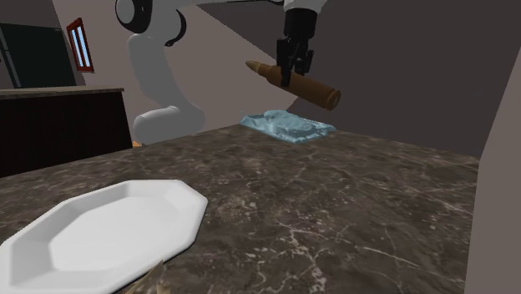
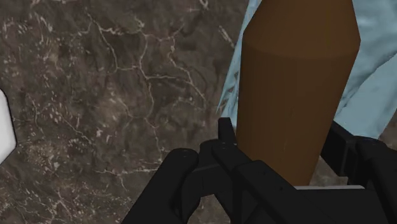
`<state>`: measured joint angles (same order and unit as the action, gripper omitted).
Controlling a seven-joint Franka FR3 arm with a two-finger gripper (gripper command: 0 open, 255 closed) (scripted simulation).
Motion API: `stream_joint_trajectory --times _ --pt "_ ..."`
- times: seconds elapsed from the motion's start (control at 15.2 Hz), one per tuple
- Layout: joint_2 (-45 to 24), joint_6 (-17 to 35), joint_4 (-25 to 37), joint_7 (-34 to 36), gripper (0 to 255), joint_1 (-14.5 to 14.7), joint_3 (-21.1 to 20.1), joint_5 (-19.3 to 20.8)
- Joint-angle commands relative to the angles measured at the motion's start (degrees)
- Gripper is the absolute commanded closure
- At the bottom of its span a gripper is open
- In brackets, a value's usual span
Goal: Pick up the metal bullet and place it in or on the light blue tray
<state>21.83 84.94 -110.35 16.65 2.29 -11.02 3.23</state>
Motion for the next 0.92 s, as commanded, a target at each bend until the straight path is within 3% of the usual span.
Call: stream_joint_trajectory --times 0.0,0.26,0.86 --pt "0.7 -0.6 -0.3 2.9 255 1.0 -2.0 -1.1" --pt "1.6 -1.5 -0.5 7.3 255 2.6 -5.1 -2.8" --pt "3.1 5.4 -8.9 7.6 255 3.0 -5.2 -3.3"
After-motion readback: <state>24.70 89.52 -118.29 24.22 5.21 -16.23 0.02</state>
